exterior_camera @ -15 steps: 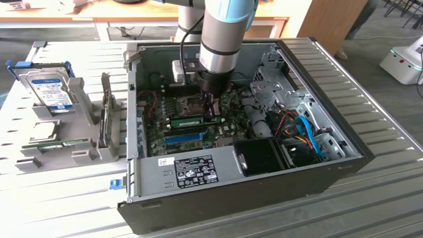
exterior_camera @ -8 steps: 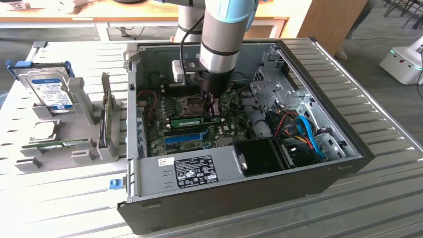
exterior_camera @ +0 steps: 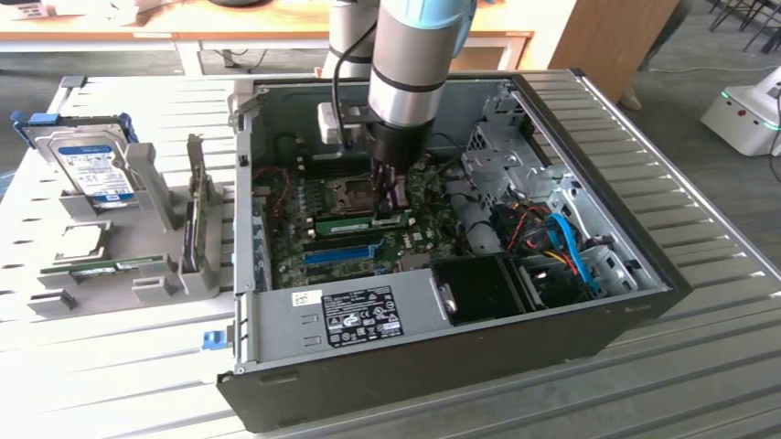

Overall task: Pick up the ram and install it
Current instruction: 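Insert the ram into the slot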

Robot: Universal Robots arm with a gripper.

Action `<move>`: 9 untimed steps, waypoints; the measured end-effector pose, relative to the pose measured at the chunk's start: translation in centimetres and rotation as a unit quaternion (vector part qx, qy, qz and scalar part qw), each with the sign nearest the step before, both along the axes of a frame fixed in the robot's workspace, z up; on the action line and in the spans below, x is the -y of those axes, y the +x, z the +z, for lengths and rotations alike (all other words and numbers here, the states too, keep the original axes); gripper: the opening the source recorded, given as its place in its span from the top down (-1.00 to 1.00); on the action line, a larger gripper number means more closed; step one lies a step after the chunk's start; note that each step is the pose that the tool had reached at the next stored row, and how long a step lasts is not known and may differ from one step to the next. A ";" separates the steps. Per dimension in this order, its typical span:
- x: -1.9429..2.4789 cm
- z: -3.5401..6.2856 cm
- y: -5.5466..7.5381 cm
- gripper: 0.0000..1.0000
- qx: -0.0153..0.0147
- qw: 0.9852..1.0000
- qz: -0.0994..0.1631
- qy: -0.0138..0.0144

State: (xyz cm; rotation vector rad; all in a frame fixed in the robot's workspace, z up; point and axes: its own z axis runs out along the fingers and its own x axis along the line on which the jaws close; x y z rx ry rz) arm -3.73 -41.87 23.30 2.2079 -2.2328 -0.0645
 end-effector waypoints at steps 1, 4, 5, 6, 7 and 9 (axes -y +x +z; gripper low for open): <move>0.00 0.26 0.0 0.62 0.000 1.000 0.000 0.000; 0.00 1.03 0.0 0.62 0.000 1.000 0.000 0.000; 0.00 1.25 0.0 0.62 0.000 1.000 0.000 0.000; 0.00 1.49 0.0 0.62 0.000 1.000 0.000 0.000; 0.00 1.74 0.0 0.62 0.000 1.000 0.000 0.000; 0.00 2.24 0.0 0.62 0.000 1.000 0.000 0.000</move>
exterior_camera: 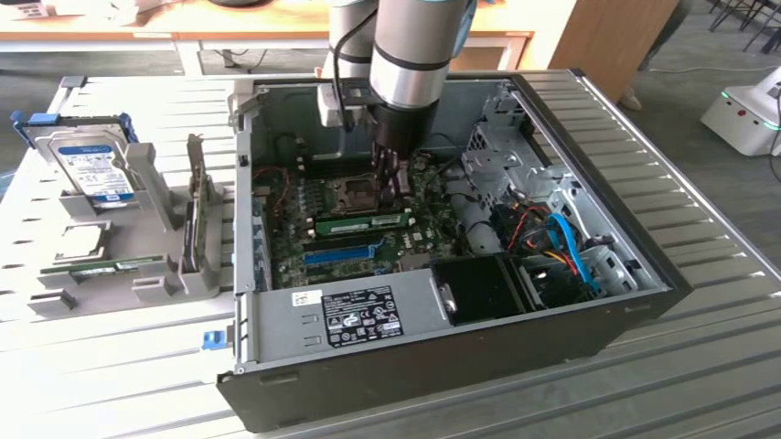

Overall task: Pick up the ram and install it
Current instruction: 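Insert the ram into the slot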

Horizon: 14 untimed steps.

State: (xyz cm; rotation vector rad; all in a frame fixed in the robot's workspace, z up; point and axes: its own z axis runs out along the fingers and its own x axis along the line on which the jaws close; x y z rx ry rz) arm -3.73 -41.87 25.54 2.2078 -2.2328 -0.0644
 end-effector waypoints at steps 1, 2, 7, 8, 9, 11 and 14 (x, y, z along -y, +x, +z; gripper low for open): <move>0.00 0.26 0.0 0.62 0.000 1.000 0.000 0.000; 0.00 0.48 0.0 0.62 0.000 1.000 0.000 0.000; 0.00 1.72 0.0 0.62 0.000 1.000 0.000 0.000; 0.00 1.98 0.0 0.62 0.000 1.000 0.000 0.000; 0.00 2.23 0.0 0.62 0.000 1.000 0.000 0.000; 0.00 2.73 0.0 0.62 0.000 1.000 0.000 0.000; 0.00 3.44 0.0 0.62 0.000 1.000 0.000 0.000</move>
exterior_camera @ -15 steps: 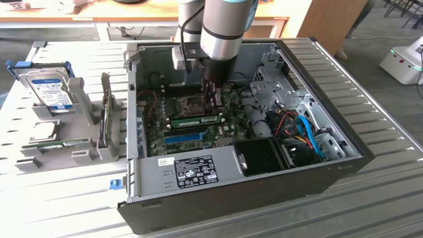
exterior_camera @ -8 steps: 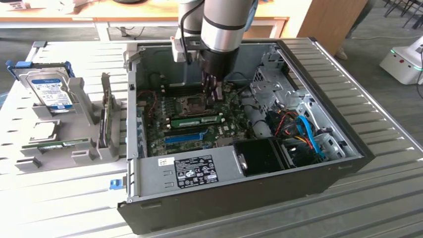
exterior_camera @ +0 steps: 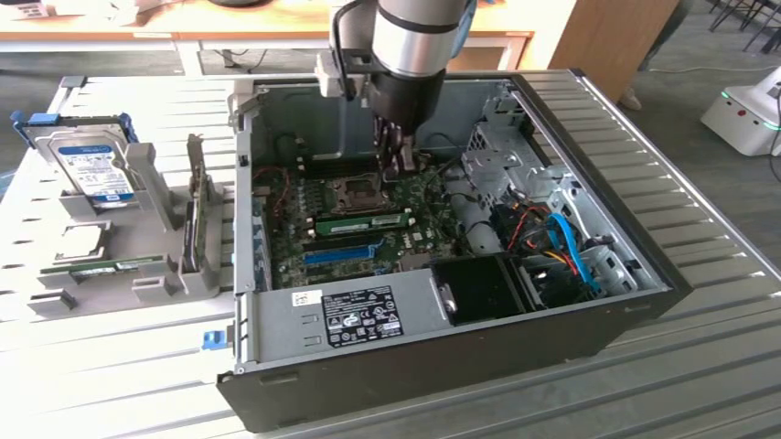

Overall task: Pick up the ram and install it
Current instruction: 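Insert the ram into the slot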

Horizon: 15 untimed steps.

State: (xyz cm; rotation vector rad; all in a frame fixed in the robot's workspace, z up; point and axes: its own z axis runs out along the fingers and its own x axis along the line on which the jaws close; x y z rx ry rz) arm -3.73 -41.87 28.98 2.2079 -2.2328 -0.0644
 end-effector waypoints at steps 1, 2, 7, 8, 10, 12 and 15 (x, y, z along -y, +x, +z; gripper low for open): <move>0.00 0.23 0.0 0.62 0.000 1.000 0.000 0.000; 0.00 0.47 0.0 0.62 0.000 1.000 0.000 0.000; 0.00 1.65 0.0 0.62 0.000 1.000 0.000 0.000; 0.00 1.87 0.0 0.62 0.000 1.000 0.000 0.000; 0.00 2.32 0.0 0.62 0.000 1.000 0.000 0.000; 0.00 2.75 0.0 0.62 0.000 1.000 0.000 0.000; 0.00 3.29 0.0 0.62 0.000 1.000 0.000 0.000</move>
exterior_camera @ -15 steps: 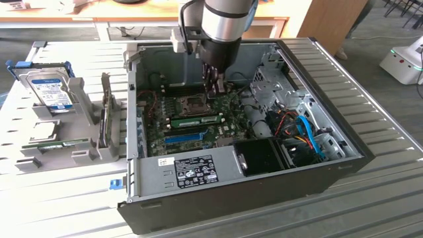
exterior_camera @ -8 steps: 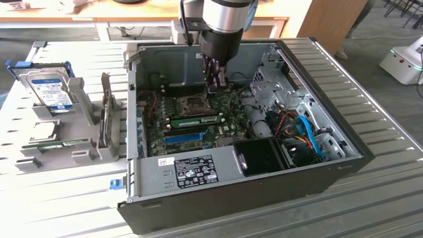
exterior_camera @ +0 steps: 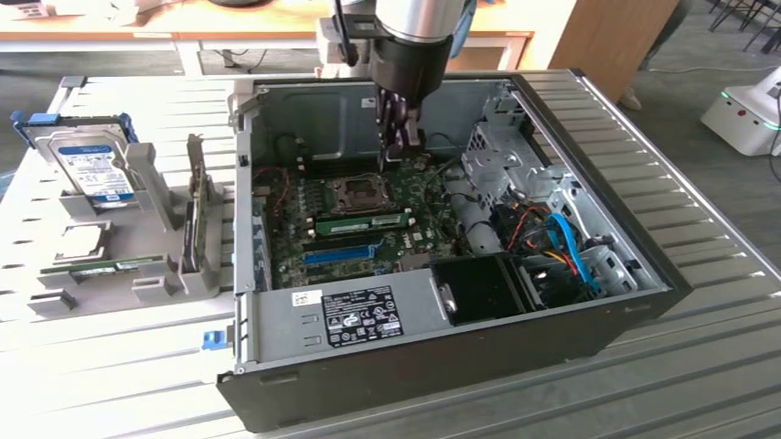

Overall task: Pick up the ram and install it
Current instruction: 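Insert the ram into the slot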

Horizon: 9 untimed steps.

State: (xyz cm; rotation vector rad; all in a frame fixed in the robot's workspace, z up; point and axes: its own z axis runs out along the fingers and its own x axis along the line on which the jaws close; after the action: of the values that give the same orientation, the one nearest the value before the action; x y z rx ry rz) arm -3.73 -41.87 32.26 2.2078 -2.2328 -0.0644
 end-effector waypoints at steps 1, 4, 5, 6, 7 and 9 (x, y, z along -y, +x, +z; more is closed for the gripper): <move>0.00 0.17 0.0 0.62 0.000 1.000 0.000 0.000; 0.00 0.68 0.0 0.62 0.000 1.000 0.000 0.000; 0.00 0.80 0.0 0.62 0.000 1.000 0.000 0.000; 0.00 0.84 0.0 0.62 0.000 1.000 0.000 0.000; 0.00 0.83 0.0 0.62 0.000 1.000 0.000 0.000; 0.00 0.84 0.0 0.62 0.000 1.000 0.000 0.000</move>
State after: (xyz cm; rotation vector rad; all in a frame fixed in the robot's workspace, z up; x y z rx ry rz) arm -3.73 -41.87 33.10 2.2079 -2.2327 -0.0644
